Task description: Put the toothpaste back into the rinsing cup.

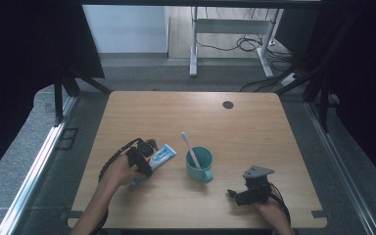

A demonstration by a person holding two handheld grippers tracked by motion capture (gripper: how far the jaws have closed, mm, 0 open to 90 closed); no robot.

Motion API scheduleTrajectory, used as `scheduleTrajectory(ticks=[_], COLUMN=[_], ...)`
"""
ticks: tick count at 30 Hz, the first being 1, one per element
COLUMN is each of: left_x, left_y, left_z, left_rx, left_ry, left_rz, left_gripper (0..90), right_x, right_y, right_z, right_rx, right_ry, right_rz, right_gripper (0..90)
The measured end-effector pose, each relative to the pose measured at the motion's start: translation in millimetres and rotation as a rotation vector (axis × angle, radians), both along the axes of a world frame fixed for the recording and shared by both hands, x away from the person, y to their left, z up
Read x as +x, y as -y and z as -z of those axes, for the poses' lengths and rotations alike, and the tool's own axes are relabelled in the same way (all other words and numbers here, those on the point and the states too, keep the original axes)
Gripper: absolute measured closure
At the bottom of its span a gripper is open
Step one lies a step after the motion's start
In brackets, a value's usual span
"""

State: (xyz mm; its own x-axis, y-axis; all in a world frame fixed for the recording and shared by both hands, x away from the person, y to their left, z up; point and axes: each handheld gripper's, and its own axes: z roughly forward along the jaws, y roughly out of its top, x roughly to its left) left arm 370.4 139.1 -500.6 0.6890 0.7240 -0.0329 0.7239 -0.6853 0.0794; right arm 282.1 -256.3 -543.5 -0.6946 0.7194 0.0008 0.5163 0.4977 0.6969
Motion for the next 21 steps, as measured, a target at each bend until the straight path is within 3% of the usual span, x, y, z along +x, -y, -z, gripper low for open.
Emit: scheduleTrajectory(ticks=[9, 16, 21], left_x=[8.7, 10.7, 10.2], left_y=[6.8, 13.1, 14.6], left_z=[1.3, 1.8, -0.9], left_rx=[0.013, 0.047, 0.057], left_ry=[-0.066, -0.072, -0.071], left_rz=[-0.016, -0.015, -0.018], left_gripper=[47.1, 49.0, 58.2], right_x=[0.0, 0.0, 0.0], right_y=[0.0, 0.0, 0.0], right_z=[0.0, 0.0, 0.0], right_rx=[0.0, 0.0, 0.0], right_ry=[0.0, 0.0, 0.0], right_rz=[0.0, 0.0, 0.0], right_gripper=[0.0, 0.0, 0.0])
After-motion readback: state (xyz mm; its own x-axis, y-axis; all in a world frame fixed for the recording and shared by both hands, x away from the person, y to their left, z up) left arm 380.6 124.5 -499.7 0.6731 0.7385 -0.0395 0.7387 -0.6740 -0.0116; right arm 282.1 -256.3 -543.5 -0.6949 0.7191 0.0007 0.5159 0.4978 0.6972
